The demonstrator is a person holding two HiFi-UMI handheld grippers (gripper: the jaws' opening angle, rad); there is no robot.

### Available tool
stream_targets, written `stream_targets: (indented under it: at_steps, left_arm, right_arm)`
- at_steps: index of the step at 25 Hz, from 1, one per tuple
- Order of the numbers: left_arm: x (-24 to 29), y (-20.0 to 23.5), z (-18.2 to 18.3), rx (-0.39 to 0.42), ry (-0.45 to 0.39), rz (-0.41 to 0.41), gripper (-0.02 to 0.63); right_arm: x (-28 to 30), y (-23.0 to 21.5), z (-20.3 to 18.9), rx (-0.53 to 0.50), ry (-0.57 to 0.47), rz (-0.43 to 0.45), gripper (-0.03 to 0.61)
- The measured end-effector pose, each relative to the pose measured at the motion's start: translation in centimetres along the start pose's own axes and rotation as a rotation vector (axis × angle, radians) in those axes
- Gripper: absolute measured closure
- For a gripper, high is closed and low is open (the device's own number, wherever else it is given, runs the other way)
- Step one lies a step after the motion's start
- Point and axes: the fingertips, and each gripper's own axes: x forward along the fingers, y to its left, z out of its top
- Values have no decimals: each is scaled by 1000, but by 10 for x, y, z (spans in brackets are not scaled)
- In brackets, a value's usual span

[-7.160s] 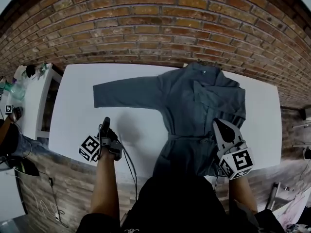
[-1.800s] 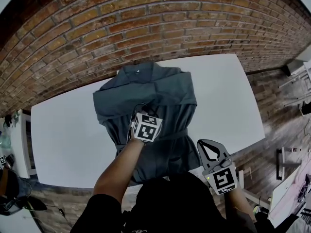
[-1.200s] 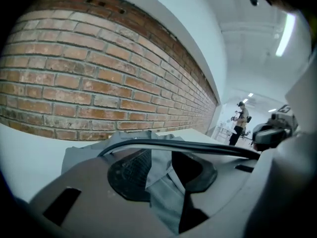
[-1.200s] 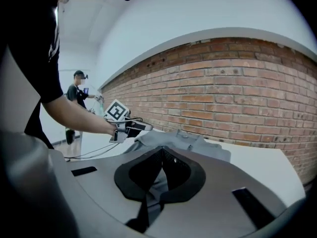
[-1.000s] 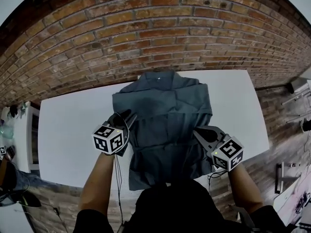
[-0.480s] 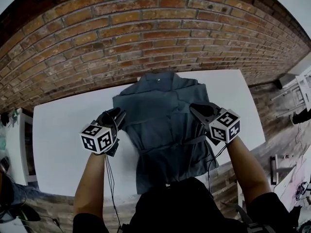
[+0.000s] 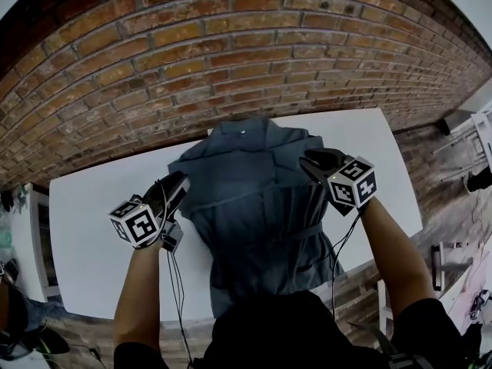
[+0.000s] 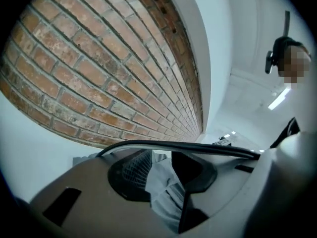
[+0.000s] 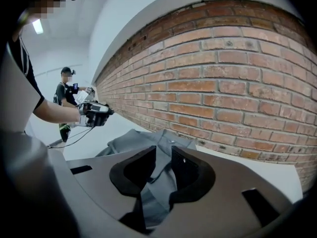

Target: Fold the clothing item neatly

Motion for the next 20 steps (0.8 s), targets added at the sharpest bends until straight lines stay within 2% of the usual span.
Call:
stream_targets:
  at_steps: [4,6,8,10,13,15,17,20]
  left_arm:
    - [19,6,-14,152,138,56,489]
    - [31,12,-21,230,213,87,489]
    - [41,19,-25,271,248,118,489]
    - [50,32,-27,247,239,153,489]
    - [63,52,-17,133,154,212,489]
    - [72,65,-8,101,108,267,489]
    - [80,77,-3,131,99,327,489]
    - [94,86,-7,218,156,362,489]
  right_arm:
    - [22,-23,-12,-31,56,65,436]
    - [34,-37,-13,-61,82,90,425]
    - [47,-50,-11,-80,97,115,417]
    - [60,-60,-11,-112,117,132,416]
    - [80,-72,-11,-156,140,145,416]
    - [92,-77,-11,-169,146,154,416]
    - [105,-79,-13,-184,155,168,416]
    - [121,-81,-20,-202,181,190,416]
